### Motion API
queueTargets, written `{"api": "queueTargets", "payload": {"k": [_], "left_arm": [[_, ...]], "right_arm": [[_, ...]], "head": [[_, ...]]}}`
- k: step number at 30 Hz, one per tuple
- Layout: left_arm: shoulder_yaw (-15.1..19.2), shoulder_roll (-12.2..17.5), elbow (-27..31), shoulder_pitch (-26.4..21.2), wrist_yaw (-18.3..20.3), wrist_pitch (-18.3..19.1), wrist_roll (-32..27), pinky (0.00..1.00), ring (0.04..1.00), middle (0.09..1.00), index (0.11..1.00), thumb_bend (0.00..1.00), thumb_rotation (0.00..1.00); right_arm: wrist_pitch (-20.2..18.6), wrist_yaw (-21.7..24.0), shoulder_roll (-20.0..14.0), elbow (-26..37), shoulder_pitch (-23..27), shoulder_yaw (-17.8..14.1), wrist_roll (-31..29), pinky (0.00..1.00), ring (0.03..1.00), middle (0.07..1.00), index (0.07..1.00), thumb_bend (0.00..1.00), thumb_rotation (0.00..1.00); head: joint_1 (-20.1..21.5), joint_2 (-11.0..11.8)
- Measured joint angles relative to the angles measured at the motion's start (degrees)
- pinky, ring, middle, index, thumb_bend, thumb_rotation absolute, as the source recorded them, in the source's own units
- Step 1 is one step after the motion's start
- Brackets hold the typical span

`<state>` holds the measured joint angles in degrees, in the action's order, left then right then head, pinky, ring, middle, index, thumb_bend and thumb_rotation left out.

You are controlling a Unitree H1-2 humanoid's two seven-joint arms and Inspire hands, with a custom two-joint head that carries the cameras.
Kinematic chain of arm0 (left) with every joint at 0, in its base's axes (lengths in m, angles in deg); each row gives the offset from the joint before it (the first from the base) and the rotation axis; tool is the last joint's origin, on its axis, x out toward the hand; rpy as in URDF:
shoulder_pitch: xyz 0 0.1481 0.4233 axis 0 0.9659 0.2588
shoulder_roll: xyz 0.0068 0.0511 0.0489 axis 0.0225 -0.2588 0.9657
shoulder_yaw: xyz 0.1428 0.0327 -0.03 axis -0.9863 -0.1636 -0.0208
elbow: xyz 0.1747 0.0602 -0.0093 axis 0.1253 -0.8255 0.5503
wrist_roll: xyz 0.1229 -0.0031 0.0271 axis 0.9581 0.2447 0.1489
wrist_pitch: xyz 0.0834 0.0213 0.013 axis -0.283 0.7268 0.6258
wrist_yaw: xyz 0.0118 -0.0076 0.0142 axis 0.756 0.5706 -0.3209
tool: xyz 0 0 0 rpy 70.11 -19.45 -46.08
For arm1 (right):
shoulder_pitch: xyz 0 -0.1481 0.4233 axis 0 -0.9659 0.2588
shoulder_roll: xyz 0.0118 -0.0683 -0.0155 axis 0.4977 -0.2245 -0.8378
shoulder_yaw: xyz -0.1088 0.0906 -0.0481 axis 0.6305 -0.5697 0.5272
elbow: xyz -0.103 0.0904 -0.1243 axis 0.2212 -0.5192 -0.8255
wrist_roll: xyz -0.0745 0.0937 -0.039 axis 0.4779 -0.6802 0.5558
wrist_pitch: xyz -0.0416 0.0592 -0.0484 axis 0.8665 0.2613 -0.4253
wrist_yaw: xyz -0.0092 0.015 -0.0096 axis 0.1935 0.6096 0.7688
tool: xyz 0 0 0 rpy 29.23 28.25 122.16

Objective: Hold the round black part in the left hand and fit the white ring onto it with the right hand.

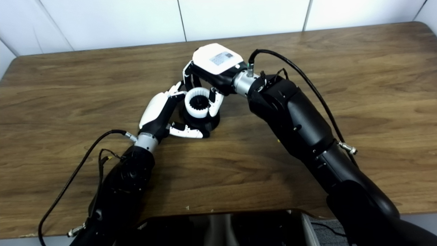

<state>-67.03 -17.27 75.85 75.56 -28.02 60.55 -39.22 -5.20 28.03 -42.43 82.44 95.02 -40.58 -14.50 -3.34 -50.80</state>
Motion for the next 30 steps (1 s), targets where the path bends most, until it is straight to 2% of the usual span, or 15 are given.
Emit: {"api": "queueTargets", "payload": {"k": [1,2,4,5,8,14,24,30], "left_arm": [[0.0,0.0,0.0,0.0,0.0,0.0,0.0,1.0,1.0,1.0,0.614,0.97,0.29],[0.0,0.0,0.0,0.0,0.0,0.0,0.0,1.0,1.0,1.0,0.614,0.97,0.29],[0.0,0.0,0.0,0.0,-0.1,0.0,0.1,1.0,1.0,1.0,0.618,0.98,0.31],[0.0,0.0,0.0,-0.1,-0.1,0.0,0.1,1.0,1.0,1.0,0.621,0.98,0.31],[-0.2,0.1,0.0,-0.1,-0.1,-0.1,0.2,1.0,1.0,1.0,0.621,0.97,0.31],[-0.3,0.2,0.0,-0.3,-0.1,0.0,0.6,1.0,1.0,1.0,0.617,0.97,0.32],[-0.4,0.2,0.0,-0.4,0.0,0.0,1.4,1.0,1.0,1.0,0.615,0.96,0.32],[-0.4,0.2,0.0,-0.4,0.0,-0.1,1.4,1.0,1.0,1.0,0.619,0.97,0.33]], "right_arm": [[0.1,0.0,0.0,0.0,0.0,0.0,0.0,0.94,0.718,0.572,0.495,0.52,0.1],[0.2,0.0,-0.1,0.0,0.0,0.1,0.0,0.94,0.726,0.623,0.566,0.65,0.23],[0.2,0.4,-0.2,0.0,0.3,0.2,-0.1,0.95,0.747,0.687,0.679,0.83,0.37],[0.2,1.0,-0.4,0.0,0.5,0.4,0.0,0.96,0.762,0.712,0.711,0.87,0.4],[-0.5,4.0,-1.4,-0.2,0.7,1.3,0.6,0.94,0.783,0.733,0.736,0.92,0.41],[-1.0,6.4,-1.7,-0.1,0.7,1.5,0.6,0.92,0.789,0.732,0.73,0.91,0.4],[-0.8,6.6,-1.7,-0.1,0.7,1.5,0.3,0.93,0.786,0.726,0.726,0.91,0.39],[-0.8,6.6,-1.7,-0.1,0.7,1.5,0.2,0.94,0.798,0.76,0.747,0.92,0.4]], "head": [[0.0,-0.1],[0.0,-0.1],[0.0,0.0],[0.0,0.0],[-0.1,0.1],[-0.1,0.0],[0.0,-0.2],[0.0,-0.1]]}}
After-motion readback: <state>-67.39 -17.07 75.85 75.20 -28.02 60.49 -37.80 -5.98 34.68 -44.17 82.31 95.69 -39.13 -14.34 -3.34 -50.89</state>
